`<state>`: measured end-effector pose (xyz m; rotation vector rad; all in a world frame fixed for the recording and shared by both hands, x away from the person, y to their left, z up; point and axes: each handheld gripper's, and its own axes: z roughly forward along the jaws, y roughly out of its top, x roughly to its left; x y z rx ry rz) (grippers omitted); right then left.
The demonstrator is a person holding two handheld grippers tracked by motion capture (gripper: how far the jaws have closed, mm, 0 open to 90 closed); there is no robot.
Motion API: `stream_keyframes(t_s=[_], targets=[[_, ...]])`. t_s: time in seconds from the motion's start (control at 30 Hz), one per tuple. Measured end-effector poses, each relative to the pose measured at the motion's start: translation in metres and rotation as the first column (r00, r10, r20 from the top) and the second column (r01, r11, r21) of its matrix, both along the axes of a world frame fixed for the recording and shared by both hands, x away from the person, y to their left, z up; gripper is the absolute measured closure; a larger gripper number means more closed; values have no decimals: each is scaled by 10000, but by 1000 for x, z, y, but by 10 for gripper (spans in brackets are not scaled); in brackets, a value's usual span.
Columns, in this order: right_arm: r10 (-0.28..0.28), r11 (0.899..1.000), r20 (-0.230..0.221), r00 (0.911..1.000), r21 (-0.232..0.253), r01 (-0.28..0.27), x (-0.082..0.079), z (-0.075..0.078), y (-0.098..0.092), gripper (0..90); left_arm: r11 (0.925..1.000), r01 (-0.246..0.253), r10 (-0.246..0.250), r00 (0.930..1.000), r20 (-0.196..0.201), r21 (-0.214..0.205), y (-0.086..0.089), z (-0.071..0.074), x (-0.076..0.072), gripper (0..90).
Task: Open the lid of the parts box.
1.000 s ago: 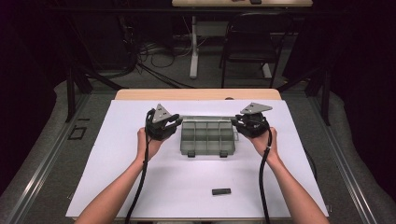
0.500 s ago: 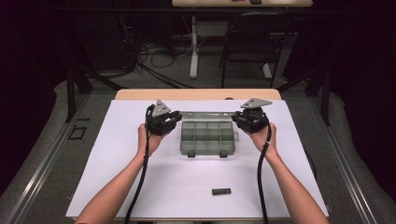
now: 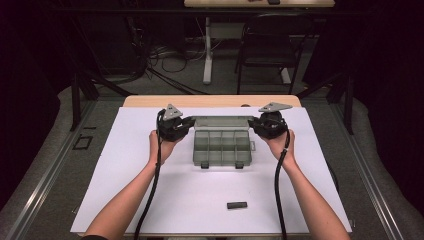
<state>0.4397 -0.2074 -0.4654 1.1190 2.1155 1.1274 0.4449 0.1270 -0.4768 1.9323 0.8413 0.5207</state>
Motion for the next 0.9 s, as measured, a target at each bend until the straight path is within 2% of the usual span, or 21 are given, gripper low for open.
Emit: stream_keyframes(t_s=[0.23,0.53,0.9], targets=[[-135,9999,-61,9999,79,135,5,-2,0,768,9999,-129,129,9999,-33,50,-2,-2,4,792],[-265,9993,-370,9990,244,275,13,-9,-1,791,9997,-202,204,9996,-215,100,-3,-7,10,794],[-466,9983,-515,9976,315,482,20,-12,0,793,9985,-541,536,9979,-372,-113,-4,-11,19,814]])
